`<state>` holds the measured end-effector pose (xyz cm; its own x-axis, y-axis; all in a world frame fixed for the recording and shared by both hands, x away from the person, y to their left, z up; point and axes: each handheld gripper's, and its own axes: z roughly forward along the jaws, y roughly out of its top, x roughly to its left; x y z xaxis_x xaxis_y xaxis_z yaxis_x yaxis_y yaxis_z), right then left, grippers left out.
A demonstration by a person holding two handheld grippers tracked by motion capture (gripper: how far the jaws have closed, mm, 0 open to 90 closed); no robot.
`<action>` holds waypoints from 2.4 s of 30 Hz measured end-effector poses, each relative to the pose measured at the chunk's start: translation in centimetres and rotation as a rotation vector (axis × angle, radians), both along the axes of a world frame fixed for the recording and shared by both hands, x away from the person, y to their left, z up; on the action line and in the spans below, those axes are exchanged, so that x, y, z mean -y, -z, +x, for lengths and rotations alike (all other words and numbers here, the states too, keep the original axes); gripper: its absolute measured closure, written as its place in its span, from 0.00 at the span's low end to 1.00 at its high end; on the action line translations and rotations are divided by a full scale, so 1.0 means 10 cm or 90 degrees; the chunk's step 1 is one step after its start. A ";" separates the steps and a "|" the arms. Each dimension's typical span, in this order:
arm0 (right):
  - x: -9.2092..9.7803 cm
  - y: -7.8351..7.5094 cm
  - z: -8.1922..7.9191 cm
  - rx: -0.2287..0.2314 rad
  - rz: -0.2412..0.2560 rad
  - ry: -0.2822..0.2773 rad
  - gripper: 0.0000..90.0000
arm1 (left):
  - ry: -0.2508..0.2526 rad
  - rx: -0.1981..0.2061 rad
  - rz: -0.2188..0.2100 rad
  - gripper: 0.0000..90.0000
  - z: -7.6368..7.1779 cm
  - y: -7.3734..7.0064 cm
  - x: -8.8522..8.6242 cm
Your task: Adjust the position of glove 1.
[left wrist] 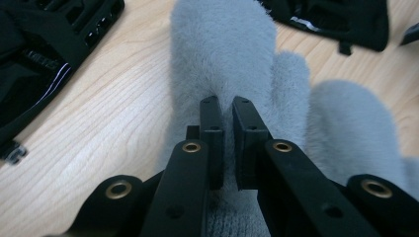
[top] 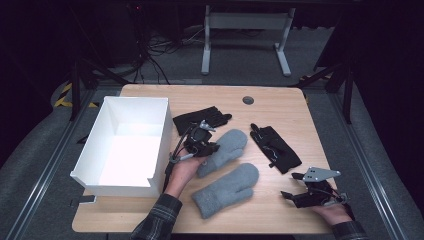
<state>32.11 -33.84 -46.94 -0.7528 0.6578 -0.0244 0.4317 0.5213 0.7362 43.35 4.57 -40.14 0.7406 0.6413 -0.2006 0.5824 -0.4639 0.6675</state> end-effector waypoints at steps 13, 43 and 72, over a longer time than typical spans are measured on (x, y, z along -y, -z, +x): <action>-0.01 0.00 0.00 -0.002 -0.005 -0.004 0.17 | 0.025 -0.002 -0.033 0.95 -0.47 -0.25 -0.11; -0.01 0.00 0.00 -0.002 -0.005 -0.003 0.17 | 0.088 -0.051 0.005 0.95 -0.94 0.12 0.15; -0.01 0.00 -0.01 -0.002 -0.006 0.000 0.16 | 0.178 0.035 0.014 0.19 -0.69 -0.02 0.19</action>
